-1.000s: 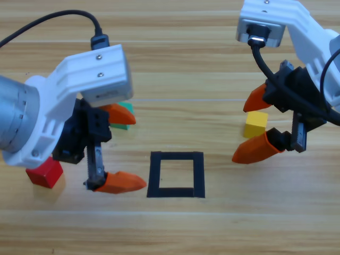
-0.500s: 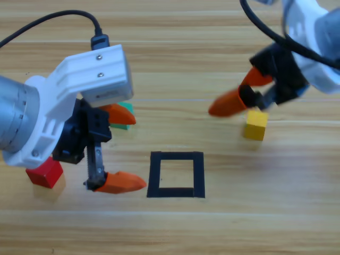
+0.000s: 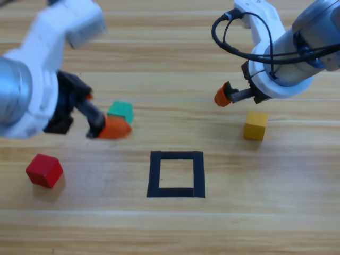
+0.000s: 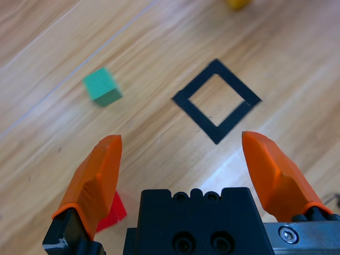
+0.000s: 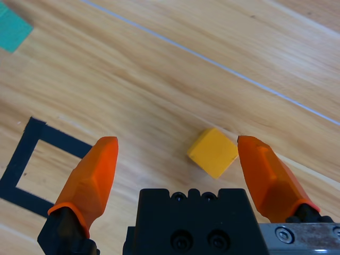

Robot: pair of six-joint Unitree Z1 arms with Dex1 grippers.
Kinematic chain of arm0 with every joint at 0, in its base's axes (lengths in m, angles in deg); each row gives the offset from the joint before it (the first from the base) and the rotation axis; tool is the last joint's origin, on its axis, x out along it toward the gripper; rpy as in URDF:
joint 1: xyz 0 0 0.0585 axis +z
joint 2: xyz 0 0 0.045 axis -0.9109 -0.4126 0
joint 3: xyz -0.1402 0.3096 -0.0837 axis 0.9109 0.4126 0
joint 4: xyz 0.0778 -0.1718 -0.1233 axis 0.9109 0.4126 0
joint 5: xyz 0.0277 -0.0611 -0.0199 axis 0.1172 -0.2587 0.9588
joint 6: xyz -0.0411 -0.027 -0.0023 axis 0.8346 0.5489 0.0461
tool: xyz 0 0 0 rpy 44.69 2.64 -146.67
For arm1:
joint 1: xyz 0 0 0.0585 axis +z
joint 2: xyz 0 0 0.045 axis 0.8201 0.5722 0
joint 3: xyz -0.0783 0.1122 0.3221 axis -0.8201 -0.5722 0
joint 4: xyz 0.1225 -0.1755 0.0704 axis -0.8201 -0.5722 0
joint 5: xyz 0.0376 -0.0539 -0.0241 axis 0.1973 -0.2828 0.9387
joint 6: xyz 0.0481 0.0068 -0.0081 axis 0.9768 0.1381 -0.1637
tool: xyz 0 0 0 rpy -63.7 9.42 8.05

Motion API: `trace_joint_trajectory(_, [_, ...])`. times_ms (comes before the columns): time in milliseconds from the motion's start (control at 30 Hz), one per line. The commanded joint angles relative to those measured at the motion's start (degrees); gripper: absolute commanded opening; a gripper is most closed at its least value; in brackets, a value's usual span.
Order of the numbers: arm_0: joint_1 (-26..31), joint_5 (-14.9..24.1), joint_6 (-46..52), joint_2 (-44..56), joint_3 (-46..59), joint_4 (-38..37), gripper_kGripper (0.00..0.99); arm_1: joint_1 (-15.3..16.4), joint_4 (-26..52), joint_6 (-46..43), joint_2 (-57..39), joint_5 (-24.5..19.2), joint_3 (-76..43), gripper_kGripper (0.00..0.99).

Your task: Stack the blocks in the rectangular block: red at the bottom, yellow in the middle, green on top

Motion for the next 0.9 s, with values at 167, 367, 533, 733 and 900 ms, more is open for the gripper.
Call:
trace_joint_trajectory(167, [3.87, 9.12, 23.22, -4.65, -11.77, 20.91, 0.962, 1.96, 0.83, 0.89, 4.02, -14.27, 0.23, 0.99])
trace_joint_trajectory(367, [10.2, 7.01, 24.19, -7.55, -13.71, 27.67, 0.962, 4.42, -4.27, 8.71, 4.99, -16.73, 2.6, 0.99])
trace_joint_trajectory(533, [14.94, 6.48, 24.89, -11.42, -13.71, 30.49, 0.962, 4.42, -25.19, 25.23, 11.14, -16.12, 17.54, 0.989])
trace_joint_trajectory(733, [16.61, 4.63, 24.19, -14.32, -12.12, 30.49, 0.962, 4.42, -34.42, 35.08, 16.77, -15.24, 25.89, 0.99])
trace_joint_trajectory(900, [17.05, 2.61, 23.4, -17.75, -12.74, 30.57, 0.962, 3.45, -34.59, 37.98, 17.56, -12.51, 26.24, 0.99])
